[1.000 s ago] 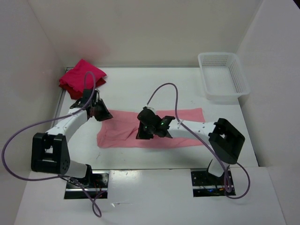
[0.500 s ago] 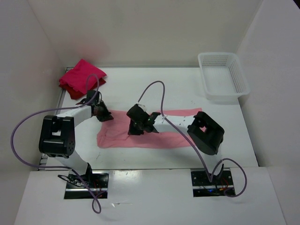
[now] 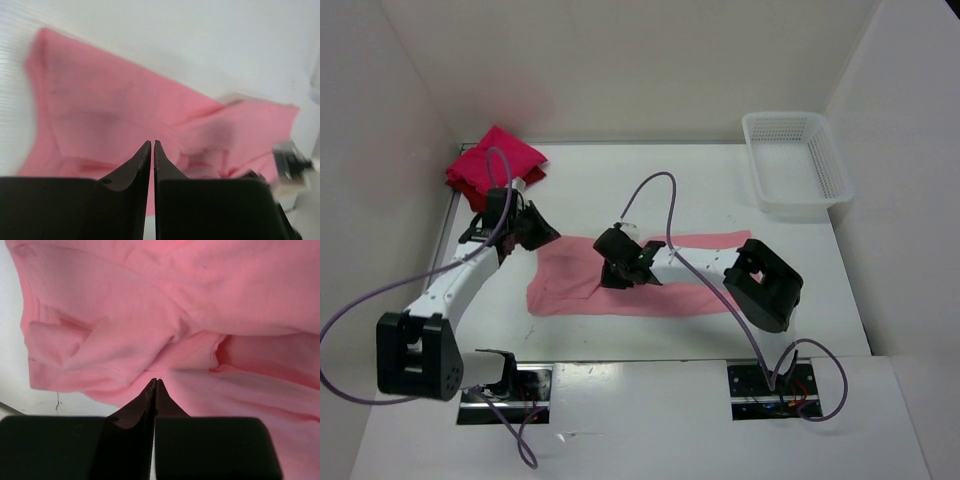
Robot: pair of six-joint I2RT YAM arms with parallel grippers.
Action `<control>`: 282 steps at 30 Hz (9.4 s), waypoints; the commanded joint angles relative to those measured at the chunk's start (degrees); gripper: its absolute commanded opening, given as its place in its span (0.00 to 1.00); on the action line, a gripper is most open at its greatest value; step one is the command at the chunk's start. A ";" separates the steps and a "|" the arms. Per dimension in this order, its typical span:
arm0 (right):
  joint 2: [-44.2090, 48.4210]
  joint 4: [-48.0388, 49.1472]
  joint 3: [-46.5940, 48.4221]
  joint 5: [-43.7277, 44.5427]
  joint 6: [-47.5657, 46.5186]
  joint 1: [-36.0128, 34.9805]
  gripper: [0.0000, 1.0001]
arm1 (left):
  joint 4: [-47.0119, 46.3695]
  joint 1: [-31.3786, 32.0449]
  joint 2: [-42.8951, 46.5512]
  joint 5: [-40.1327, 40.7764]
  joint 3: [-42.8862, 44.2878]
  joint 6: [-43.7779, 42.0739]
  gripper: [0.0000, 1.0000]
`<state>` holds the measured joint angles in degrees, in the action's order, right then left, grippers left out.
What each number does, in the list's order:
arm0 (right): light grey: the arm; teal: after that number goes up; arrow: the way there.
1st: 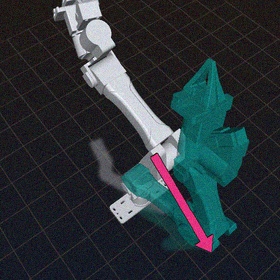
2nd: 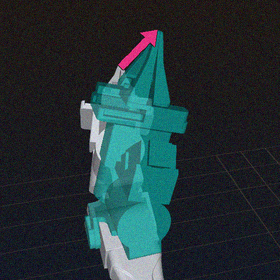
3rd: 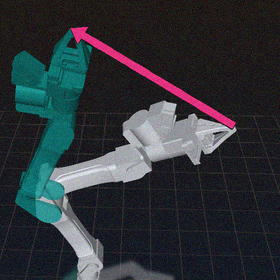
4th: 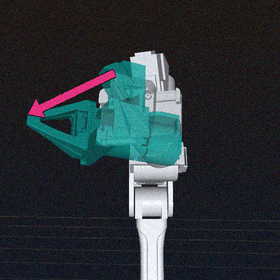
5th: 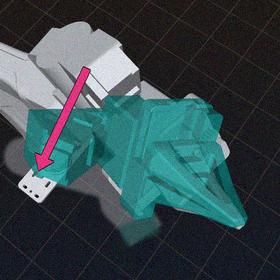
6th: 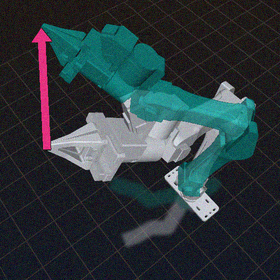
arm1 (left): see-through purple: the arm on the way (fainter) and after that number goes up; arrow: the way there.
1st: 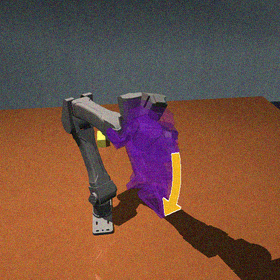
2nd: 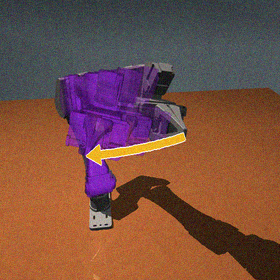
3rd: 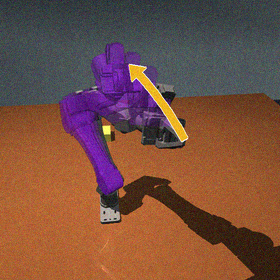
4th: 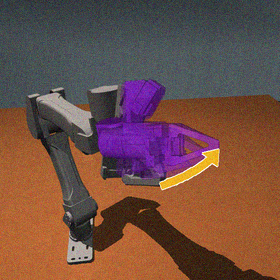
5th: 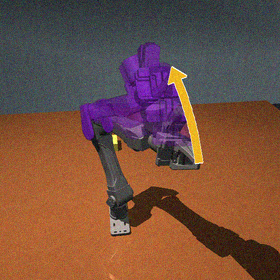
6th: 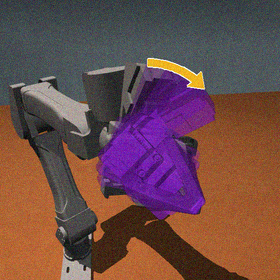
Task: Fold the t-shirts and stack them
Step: Fold the other side of the tshirt into a rectangle
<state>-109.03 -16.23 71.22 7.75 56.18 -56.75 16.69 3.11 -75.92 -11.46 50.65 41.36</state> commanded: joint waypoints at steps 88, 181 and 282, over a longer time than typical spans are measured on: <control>9.45 5.32 -4.77 -13.27 -2.22 10.70 0.19 | 2.12 24.83 -15.31 21.48 3.04 -7.35 0.17; -5.22 4.01 9.37 -10.47 -1.87 7.62 0.33 | -4.30 -0.30 -4.85 0.22 -5.39 3.90 0.10; -2.68 -9.34 10.08 -11.70 -9.86 3.50 0.00 | 16.00 -0.30 5.08 0.83 -1.70 -6.74 0.06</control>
<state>-115.44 -23.62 82.37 -2.59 48.51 -51.33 27.81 2.87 -72.86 -11.07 46.63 36.97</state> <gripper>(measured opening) 0.004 0.065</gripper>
